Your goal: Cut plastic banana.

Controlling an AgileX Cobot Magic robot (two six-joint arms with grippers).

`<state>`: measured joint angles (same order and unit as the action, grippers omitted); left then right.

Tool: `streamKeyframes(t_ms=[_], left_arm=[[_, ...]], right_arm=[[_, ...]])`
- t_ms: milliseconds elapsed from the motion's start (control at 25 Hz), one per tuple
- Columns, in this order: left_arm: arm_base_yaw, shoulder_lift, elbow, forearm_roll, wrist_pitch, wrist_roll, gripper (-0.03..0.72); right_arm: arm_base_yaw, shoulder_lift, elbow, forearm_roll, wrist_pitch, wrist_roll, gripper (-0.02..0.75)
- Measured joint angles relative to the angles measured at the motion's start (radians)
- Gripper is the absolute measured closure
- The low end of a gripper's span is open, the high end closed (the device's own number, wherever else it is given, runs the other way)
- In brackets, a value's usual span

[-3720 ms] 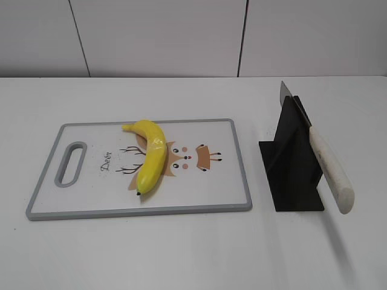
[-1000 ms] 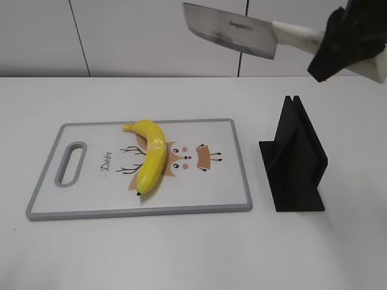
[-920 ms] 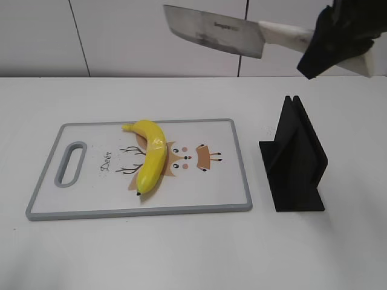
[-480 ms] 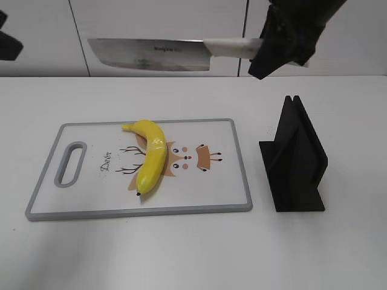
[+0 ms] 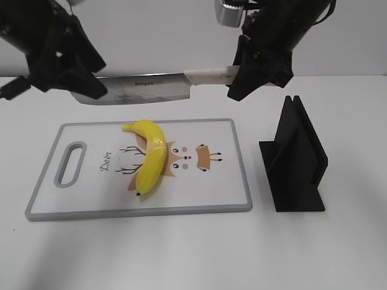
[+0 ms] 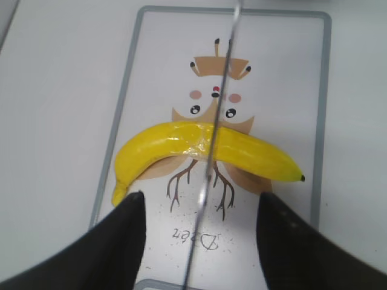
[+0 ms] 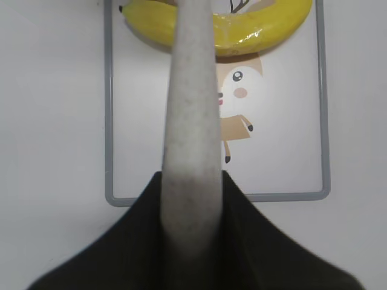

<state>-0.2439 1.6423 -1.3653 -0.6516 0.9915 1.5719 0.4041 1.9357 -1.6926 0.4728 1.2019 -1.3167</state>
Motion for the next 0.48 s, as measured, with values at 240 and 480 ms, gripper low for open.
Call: streamKeyframes(t_ms=[240, 480], left_arm=[[-0.021, 0.088, -0.003, 0.021, -0.041, 0.001, 0.285], [-0.021, 0.093, -0.004, 0.024, -0.089, 0.011, 0.664]], right_arm=[[0.000, 0.003, -0.002, 0.006, -0.041, -0.008, 0.568], [0.000, 0.025, -0.003, 0.002, -0.081, -0.026, 0.568]])
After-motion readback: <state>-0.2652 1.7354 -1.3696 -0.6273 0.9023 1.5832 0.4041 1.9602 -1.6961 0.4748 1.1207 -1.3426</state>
